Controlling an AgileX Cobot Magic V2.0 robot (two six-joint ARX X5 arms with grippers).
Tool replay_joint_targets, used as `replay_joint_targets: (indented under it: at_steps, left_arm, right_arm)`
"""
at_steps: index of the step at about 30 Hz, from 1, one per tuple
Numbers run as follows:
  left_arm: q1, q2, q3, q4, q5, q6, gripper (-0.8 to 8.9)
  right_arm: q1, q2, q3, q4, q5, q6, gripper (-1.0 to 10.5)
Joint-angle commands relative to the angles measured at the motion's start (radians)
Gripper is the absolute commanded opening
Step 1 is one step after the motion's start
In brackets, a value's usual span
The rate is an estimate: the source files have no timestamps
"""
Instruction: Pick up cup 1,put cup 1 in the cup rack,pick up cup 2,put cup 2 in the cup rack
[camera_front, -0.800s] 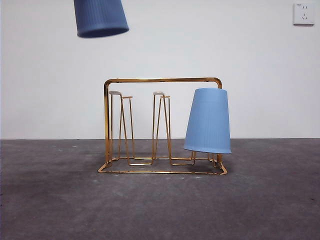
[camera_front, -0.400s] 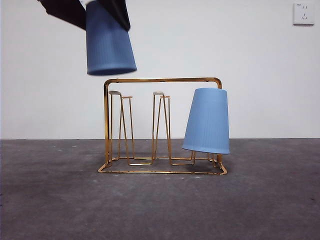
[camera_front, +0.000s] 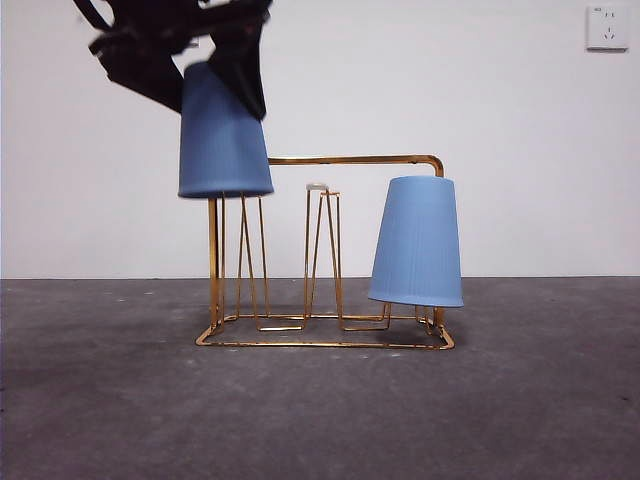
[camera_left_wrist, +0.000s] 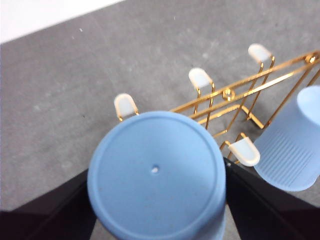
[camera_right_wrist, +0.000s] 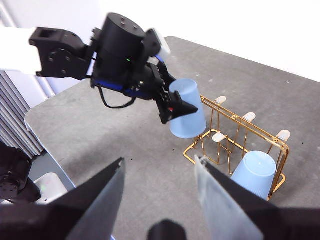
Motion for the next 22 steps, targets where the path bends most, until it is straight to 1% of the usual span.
replay_joint_targets:
  at_steps: [1,22]
  left_arm:
    - [0.003,0.024,0.003,0.015,0.005,-0.006,-0.08]
    - [0.003,0.175,0.003,0.017,0.004,-0.022,-0.08]
  right_arm:
    - [0.0,-0.002,-0.001,0.005,0.01,-0.004,2.4]
    - [0.0,-0.002,-0.001,0.005,0.03,-0.011,2.4]
